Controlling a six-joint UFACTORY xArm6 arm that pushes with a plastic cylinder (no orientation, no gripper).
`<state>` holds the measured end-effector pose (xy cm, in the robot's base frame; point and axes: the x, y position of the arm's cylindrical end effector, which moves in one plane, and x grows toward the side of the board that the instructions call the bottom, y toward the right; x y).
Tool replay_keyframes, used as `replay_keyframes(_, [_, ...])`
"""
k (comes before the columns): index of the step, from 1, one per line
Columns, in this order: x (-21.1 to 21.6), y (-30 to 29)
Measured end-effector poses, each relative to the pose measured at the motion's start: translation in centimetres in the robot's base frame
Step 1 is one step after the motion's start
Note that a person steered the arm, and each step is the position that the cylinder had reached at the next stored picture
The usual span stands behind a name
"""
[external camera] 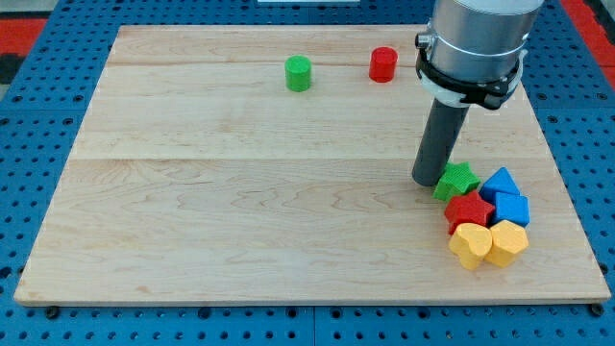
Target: Move your arm to the green circle
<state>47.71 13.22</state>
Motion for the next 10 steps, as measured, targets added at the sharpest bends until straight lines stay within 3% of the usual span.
replay_keyframes(4, [0.0,-0.4])
replay_keyframes(5, [-0.9,-5.8])
replay_keyframes(7, [-8.8,-20.5])
replay_keyframes(8, [-13.4,-25.0])
replay_keyframes(9, [-17.9,-24.8])
replay_keyframes(10, [-19.5,-20.7])
